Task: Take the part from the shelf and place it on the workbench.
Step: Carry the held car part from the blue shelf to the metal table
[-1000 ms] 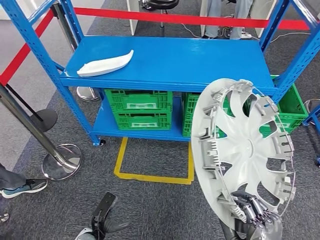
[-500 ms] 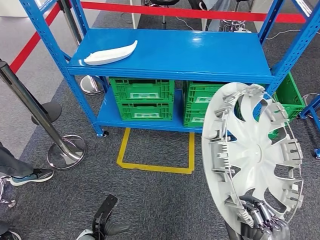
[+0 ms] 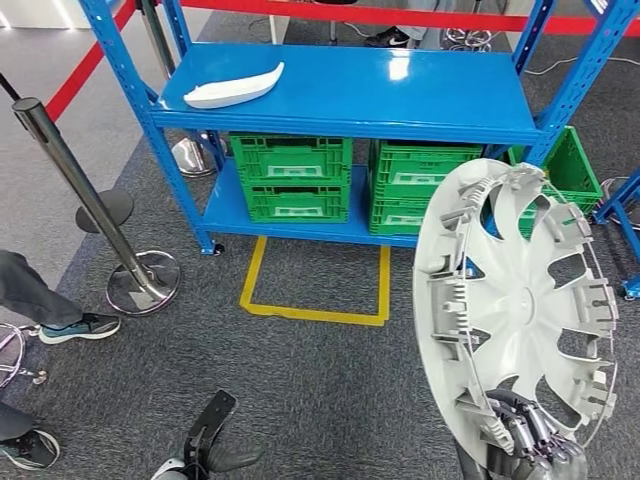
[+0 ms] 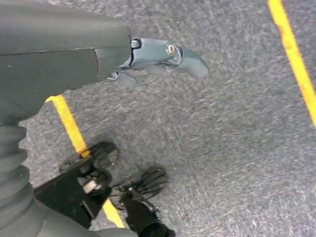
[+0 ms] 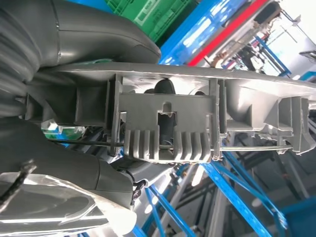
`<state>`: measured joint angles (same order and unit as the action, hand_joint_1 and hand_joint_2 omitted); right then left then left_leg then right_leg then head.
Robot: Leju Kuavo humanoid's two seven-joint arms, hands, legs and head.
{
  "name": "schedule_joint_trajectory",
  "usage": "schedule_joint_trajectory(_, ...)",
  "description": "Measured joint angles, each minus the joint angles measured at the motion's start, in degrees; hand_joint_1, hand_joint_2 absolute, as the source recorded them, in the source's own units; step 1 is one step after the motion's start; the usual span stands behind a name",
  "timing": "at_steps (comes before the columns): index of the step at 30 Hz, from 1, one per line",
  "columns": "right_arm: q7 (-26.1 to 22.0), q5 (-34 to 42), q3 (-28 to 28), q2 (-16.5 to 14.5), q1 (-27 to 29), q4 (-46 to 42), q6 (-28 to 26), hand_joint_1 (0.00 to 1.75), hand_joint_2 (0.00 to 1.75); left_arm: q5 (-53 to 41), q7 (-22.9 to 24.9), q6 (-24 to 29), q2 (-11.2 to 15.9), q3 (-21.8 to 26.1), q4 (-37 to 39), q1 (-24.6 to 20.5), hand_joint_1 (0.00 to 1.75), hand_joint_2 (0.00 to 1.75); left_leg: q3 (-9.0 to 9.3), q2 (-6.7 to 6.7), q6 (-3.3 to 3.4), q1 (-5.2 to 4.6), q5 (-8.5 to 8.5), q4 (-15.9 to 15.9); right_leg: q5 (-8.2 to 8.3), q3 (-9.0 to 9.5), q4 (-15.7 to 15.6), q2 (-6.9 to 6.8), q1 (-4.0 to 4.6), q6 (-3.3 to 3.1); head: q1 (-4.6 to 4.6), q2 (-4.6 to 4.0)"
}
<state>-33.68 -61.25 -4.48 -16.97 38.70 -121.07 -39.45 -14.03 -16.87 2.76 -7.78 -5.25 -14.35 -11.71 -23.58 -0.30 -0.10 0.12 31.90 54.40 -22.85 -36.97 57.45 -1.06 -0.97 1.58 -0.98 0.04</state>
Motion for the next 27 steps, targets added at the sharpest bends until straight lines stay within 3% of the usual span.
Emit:
schedule_joint_trajectory(1, -0.08, 0.02, 0.02, -0.11, 0.2, -0.13, 0.0, 1.75, 1.75, -0.04, 0.01, -0.07, -0.02, 0.01, 0.01, 0.08, 0.0, 1.75, -0.65, 0.15, 0.36, 0.03, -0.75, 0.04, -0.11, -0.33, -0.07, 0.14, -0.08, 0.28, -0.03, 0.01)
schedule_joint_trajectory(2, -0.16, 0.06, 0.05, -0.23, 0.4, -0.27, -0.01, 1.75, 1.75, -0.09, 0.02, -0.17, -0.04, 0.01, 0.01, 0.15, 0.0, 1.75, -1.41, 0.32, 0.83, 0.11, -1.53, -0.08, -1.45, -0.83, 0.6, 0.33, -0.11, 0.49, 0.09, 0.01)
schedule_joint_trajectory(3, -0.26, 0.1, 0.1, -0.32, 0.58, -0.41, -0.01, 1.75, 1.75, -0.12, 0.06, -0.32, -0.06, 0.02, 0.02, 0.18, 0.0, 1.75, -2.37, 0.52, 1.24, 0.2, -2.38, -0.16, -4.06, -1.54, 2.4, 0.53, -0.12, 0.66, 0.26, 0.01)
schedule_joint_trajectory(5, -0.4, 0.17, 0.19, -0.41, 0.68, -0.5, -0.02, 1.75, 1.75, -0.24, 0.26, -0.63, -0.09, 0.02, 0.02, 0.17, 0.0, 1.75, -4.41, 0.85, 1.72, 0.04, -3.82, 0.13, -10.47, -2.87, 9.13, 0.78, -0.16, 0.84, 0.65, 0.0)
schedule_joint_trajectory(6, -0.45, 0.17, 0.24, -0.42, 0.66, -0.52, -0.02, 1.75, 1.75, -0.31, 0.4, -0.78, -0.08, 0.02, 0.02, 0.18, 0.0, 1.75, -5.5, 1.04, 1.78, -0.07, -4.53, 0.36, -12.25, -3.26, 12.93, 0.81, -0.16, 0.94, 0.73, 0.0)
schedule_joint_trajectory(7, -0.47, 0.18, 0.28, -0.42, 0.67, -0.52, -0.02, 1.75, 1.75, -0.39, 0.54, -0.91, -0.07, 0.02, 0.02, 0.2, 0.0, 1.75, -6.62, 1.26, 1.78, -0.16, -5.2, 0.64, -12.28, -3.18, 15.82, 0.83, -0.16, 1.02, 0.77, 0.0)
schedule_joint_trajectory(9, -0.48, 0.18, 0.37, -0.44, 0.67, -0.52, -0.02, 1.75, 1.75, -0.46, 0.72, -1.14, -0.05, 0.03, 0.02, 0.23, 0.0, 1.75, -8.99, 1.7, 1.59, -0.28, -6.37, 1.37, -8.78, -0.8, 16.61, 0.78, -0.16, 1.0, 0.77, 0.0)
schedule_joint_trajectory(10, -0.47, 0.18, 0.42, -0.45, 0.68, -0.52, -0.02, 1.75, 1.75, -0.5, 0.77, -1.28, -0.04, 0.04, 0.02, 0.24, 0.0, 1.75, -10.06, 1.87, 1.39, -0.29, -6.85, 1.78, -7.26, 1.87, 14.07, 0.61, -0.17, 0.95, 0.78, 0.0)
schedule_joint_trajectory(11, -0.46, 0.17, 0.48, -0.47, 0.68, -0.57, -0.02, 1.75, 1.75, -0.54, 0.76, -1.49, -0.02, 0.04, 0.02, 0.23, 0.0, 1.75, -10.89, 1.98, 1.16, -0.39, -7.25, 2.25, -7.11, 5.66, 9.72, 0.27, -0.12, 0.87, 0.8, 0.0)
schedule_joint_trajectory(13, -0.46, 0.13, 0.6, -0.53, 0.64, -0.75, -0.02, 1.75, 1.75, -0.65, 0.49, -2.19, 0.05, 0.04, 0.02, 0.26, 0.0, 1.75, -11.84, 2.14, 0.64, -0.56, -8.15, 3.02, -9.6, 11.99, 0.69, -0.3, 0.02, 0.42, 0.75, 0.0)
schedule_joint_trajectory(14, -0.46, 0.11, 0.66, -0.56, 0.65, -0.85, -0.03, 1.75, 1.75, -0.74, 0.23, -2.61, 0.1, 0.04, 0.02, 0.28, 0.0, 1.75, -12.06, 2.23, 0.39, -0.56, -8.65, 3.21, -10.69, 13.42, -1.87, -0.38, 0.17, 0.12, 0.76, 0.01)
schedule_joint_trajectory(16, -0.43, 0.01, 0.81, -0.68, 0.74, -1.0, -0.04, 1.75, 1.75, -1.0, -0.3, -3.34, 0.19, 0.04, 0.02, 0.41, 0.0, 1.75, -12.37, 2.25, -0.2, -0.31, -9.19, 3.35, -10.57, 12.78, -2.56, -0.17, 0.26, -0.81, 0.82, 0.01)
schedule_joint_trajectory(17, -0.39, -0.09, 0.88, -0.84, 0.86, -1.16, -0.04, 1.75, 1.75, -1.23, -0.49, -3.58, 0.21, 0.04, 0.02, 0.49, 0.0, 1.75, -12.65, 2.01, -0.55, -0.21, -8.29, 3.98, -10.21, 12.4, -2.54, -0.07, 0.25, -1.29, 0.79, 0.01)
schedule_joint_trajectory(18, -0.35, -0.23, 0.98, -1.07, 1.12, -1.42, -0.04, 1.75, 1.75, -1.59, -0.63, -3.81, 0.22, 0.03, 0.02, 0.59, 0.0, 1.75, -13.13, 1.67, -0.88, -0.13, -6.42, 5.6, -9.74, 11.97, -2.55, 0.03, 0.19, -1.76, 0.69, 0.0)
schedule_joint_trajectory(20, -0.3, -0.45, 1.21, -1.58, 1.99, -2.22, -0.04, 1.75, 1.75, -2.46, -0.74, -4.11, 0.18, -0.08, 0.02, 0.79, 0.0, 1.75, -14.81, 1.09, -1.35, -0.04, -1.03, 12.17, -8.79, 10.96, -2.49, 0.41, 0.27, -2.29, 0.49, 0.0)
schedule_joint_trajectory(21, -0.28, -0.44, 1.37, -1.77, 2.54, -2.7, -0.04, 1.75, 1.75, -2.98, -0.74, -4.19, 0.1, -0.19, 0.02, 0.88, 0.0, 1.75, -15.64, 1.01, -1.43, -0.03, 0.96, 15.97, -8.32, 10.55, -2.4, 0.67, 0.37, -2.39, 0.47, 0.0)
schedule_joint_trajectory(22, -0.25, -0.31, 1.53, -1.9, 3.14, -3.27, -0.04, 1.75, 1.75, -3.46, -0.73, -4.21, -0.04, -0.35, 0.02, 0.95, 0.0, 1.75, -15.94, 0.97, -1.39, -0.03, 1.82, 18.63, -7.9, 10.12, -2.26, 1.03, 0.49, -2.43, 0.47, 0.0)
schedule_joint_trajectory(23, -0.18, -0.14, 1.71, -1.99, 3.76, -3.86, -0.04, 1.75, 1.75, -3.92, -0.72, -4.18, -0.24, -0.57, 0.02, 0.99, 0.0, 1.75, -15.42, 0.89, -1.2, -0.06, 1.48, 19.32, -7.55, 9.72, -2.06, 1.45, 0.62, -2.4, 0.47, 0.0)
schedule_joint_trajectory(24, -0.07, 0.06, 1.93, -2.08, 4.39, -4.52, -0.05, 1.75, 1.75, -4.34, -0.7, -4.13, -0.47, -0.83, 0.02, 1.02, 0.0, 1.75, -13.85, 0.66, -0.86, -0.1, 0.14, 17.65, -7.29, 9.4, -1.82, 1.94, 0.78, -2.36, 0.46, 0.0)
schedule_joint_trajectory(25, 0.1, 0.27, 2.17, -2.18, 4.96, -5.18, -0.05, 1.75, 1.75, -4.63, -0.69, -4.08, -0.69, -1.09, 0.02, 1.03, 0.0, 1.75, -11.45, -0.1, -0.25, -0.2, -1.69, 14.04, -7.12, 9.04, -1.58, 2.46, 0.93, -2.32, 0.46, 0.0)
schedule_joint_trajectory(27, 0.49, 0.59, 2.66, -2.36, 5.63, -6.13, -0.08, 1.75, 1.75, -5.03, -0.65, -3.94, -0.97, -1.44, 0.03, 1.08, 0.0, 1.75, -7.15, -2.94, 1.29, -0.25, -3.93, 6.87, -6.81, 8.24, -1.17, 3.51, 0.96, -2.07, 0.76, 0.0)
